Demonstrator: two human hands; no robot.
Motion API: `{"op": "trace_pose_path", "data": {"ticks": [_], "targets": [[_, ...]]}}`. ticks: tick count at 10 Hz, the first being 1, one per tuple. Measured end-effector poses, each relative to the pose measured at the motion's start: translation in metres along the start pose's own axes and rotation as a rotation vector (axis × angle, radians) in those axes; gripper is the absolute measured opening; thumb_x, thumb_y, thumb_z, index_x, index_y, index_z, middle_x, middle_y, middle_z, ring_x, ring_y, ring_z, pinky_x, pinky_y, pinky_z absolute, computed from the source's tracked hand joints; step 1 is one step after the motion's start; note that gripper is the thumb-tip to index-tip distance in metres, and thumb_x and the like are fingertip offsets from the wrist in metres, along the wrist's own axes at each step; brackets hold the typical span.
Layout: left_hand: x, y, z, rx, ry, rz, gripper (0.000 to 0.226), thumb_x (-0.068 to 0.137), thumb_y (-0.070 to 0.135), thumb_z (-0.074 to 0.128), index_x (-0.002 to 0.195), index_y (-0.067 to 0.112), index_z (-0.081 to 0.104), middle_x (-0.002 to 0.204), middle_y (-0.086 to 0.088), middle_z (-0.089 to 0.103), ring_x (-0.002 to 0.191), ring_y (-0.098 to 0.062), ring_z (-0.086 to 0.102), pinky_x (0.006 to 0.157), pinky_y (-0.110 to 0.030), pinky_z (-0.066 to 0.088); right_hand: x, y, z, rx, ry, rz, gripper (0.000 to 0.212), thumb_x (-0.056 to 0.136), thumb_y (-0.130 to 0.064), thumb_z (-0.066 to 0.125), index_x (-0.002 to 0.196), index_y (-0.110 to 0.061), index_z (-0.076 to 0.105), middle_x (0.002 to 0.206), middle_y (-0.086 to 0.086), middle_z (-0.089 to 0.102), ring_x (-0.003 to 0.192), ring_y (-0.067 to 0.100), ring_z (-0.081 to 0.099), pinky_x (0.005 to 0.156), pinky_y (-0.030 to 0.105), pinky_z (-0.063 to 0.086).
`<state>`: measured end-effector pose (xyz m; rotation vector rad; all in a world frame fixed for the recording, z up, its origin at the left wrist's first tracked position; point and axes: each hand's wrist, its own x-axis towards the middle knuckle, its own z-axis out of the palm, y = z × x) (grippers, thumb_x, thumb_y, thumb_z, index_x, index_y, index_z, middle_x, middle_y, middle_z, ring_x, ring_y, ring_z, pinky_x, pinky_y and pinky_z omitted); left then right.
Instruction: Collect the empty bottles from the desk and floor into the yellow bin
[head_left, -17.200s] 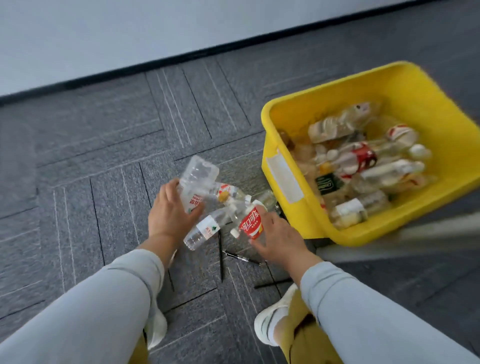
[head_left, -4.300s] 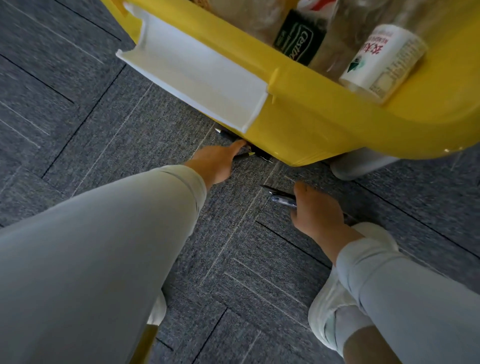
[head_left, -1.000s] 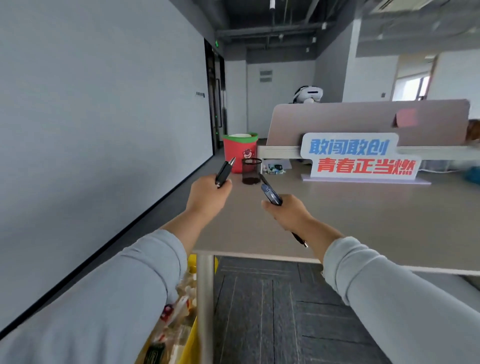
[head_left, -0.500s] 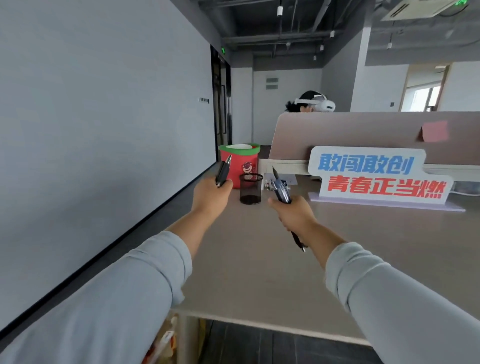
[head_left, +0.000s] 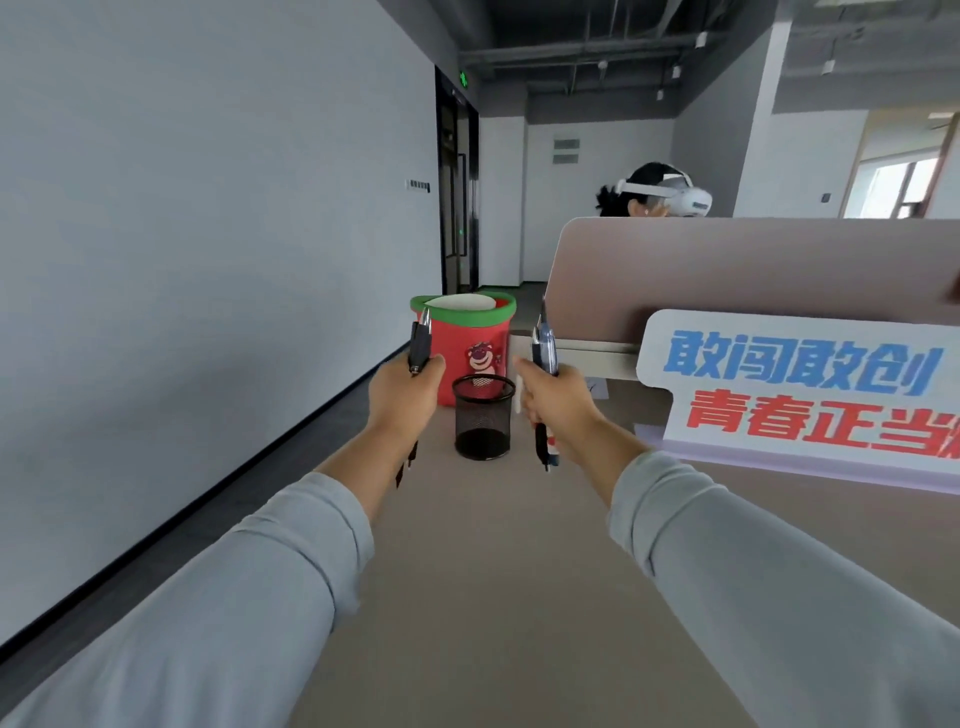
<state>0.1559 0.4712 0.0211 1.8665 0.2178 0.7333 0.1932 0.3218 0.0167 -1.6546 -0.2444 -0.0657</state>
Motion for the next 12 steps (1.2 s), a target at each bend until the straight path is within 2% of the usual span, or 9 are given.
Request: {"op": "trace_pose_path", "data": {"ticks": [1, 3, 5, 7, 8, 9, 10, 11, 12], "targets": [[0.023, 0.002, 0.007, -0.079, 0.042, -0.016, 0.036, 0.085, 0.02, 0.052, 0.056, 0.017, 0.03, 0.053, -0.003, 0.034, 0.056, -0.021, 0.033, 0.06, -0.035, 0.03, 0.033, -0.017, 0.006, -0.035, 0.005, -0.084, 0.051, 0.094, -0.035, 0.049, 0.048, -0.014, 0.042, 0.04, -0.002, 0.045, 0.041, 0.013, 0.042, 0.056, 0.027, 0.041], [0.064, 0.014, 0.026, -0.133, 0.117, 0.002, 0.036, 0.089, 0.022, 0.05, 0.058, 0.017, 0.034, 0.051, 0.0, 0.039, 0.042, -0.016, 0.037, 0.047, -0.025, 0.03, 0.087, -0.027, 0.025, -0.043, 0.028, -0.179, 0.054, 0.096, -0.035, 0.047, 0.048, -0.011, 0.044, 0.049, 0.003, 0.048, 0.031, 0.003, 0.04, 0.036, 0.011, 0.034], [0.09, 0.008, 0.045, -0.166, 0.15, 0.052, 0.033, 0.094, 0.032, 0.049, 0.063, 0.023, 0.042, 0.052, 0.0, 0.047, 0.039, -0.01, 0.045, 0.038, -0.016, 0.038, 0.132, 0.011, 0.036, -0.008, 0.028, -0.076, 0.041, 0.095, -0.038, 0.05, 0.061, -0.015, 0.054, 0.069, 0.002, 0.062, 0.066, 0.015, 0.057, 0.063, 0.027, 0.046], [0.12, 0.004, 0.063, -0.238, 0.145, 0.083, 0.034, 0.096, 0.032, 0.047, 0.065, 0.018, 0.043, 0.051, -0.001, 0.046, 0.033, -0.001, 0.042, 0.038, -0.009, 0.036, 0.161, 0.054, 0.029, -0.261, -0.117, 0.045, 0.018, 0.088, -0.028, 0.059, 0.078, -0.013, 0.059, 0.074, 0.006, 0.057, 0.063, 0.017, 0.052, 0.065, 0.032, 0.045], [0.129, 0.001, 0.077, -0.204, 0.067, 0.102, 0.035, 0.097, 0.032, 0.045, 0.066, 0.018, 0.044, 0.053, -0.001, 0.048, 0.034, 0.001, 0.045, 0.041, -0.005, 0.037, 0.166, 0.068, 0.02, -0.375, -0.208, 0.05, 0.02, 0.084, -0.037, 0.065, 0.079, -0.017, 0.062, 0.08, 0.003, 0.064, 0.076, 0.019, 0.06, 0.072, 0.034, 0.052], [0.129, -0.018, 0.092, -0.154, -0.045, 0.056, 0.036, 0.097, 0.032, 0.045, 0.065, 0.016, 0.046, 0.058, 0.001, 0.049, 0.045, -0.001, 0.051, 0.051, -0.01, 0.044, 0.158, 0.063, 0.007, -0.429, -0.283, 0.007, 0.034, 0.086, -0.053, 0.056, 0.078, -0.02, 0.062, 0.073, -0.001, 0.062, 0.069, 0.013, 0.056, 0.065, 0.026, 0.043], [0.128, -0.039, 0.1, -0.011, -0.141, 0.016, 0.033, 0.096, 0.037, 0.046, 0.071, 0.016, 0.05, 0.065, 0.003, 0.053, 0.061, -0.01, 0.054, 0.065, -0.026, 0.044, 0.151, 0.056, -0.006, -0.36, -0.274, -0.055, 0.053, 0.094, -0.058, 0.03, 0.096, -0.016, 0.062, 0.091, 0.001, 0.061, 0.087, 0.015, 0.057, 0.084, 0.03, 0.04], [0.129, -0.061, 0.101, 0.271, -0.277, 0.006, 0.031, 0.089, 0.043, 0.054, 0.087, 0.013, 0.061, 0.079, -0.001, 0.062, 0.079, -0.021, 0.06, 0.071, -0.032, 0.048, 0.159, 0.056, -0.015, -0.345, -0.115, -0.007, 0.066, 0.099, -0.049, 0.021, 0.108, 0.005, 0.057, 0.11, 0.019, 0.062, 0.105, 0.033, 0.057, 0.087, 0.038, 0.041], [0.128, -0.068, 0.091, 0.451, -0.302, -0.03, 0.05, 0.061, 0.059, 0.061, 0.093, 0.021, 0.061, 0.101, -0.004, 0.065, 0.1, -0.028, 0.059, 0.088, -0.045, 0.05, 0.16, 0.057, -0.024, -0.413, -0.04, 0.034, 0.038, 0.098, -0.027, 0.032, 0.104, 0.002, 0.056, 0.111, 0.023, 0.061, 0.098, 0.036, 0.058, 0.077, 0.036, 0.043]]}}
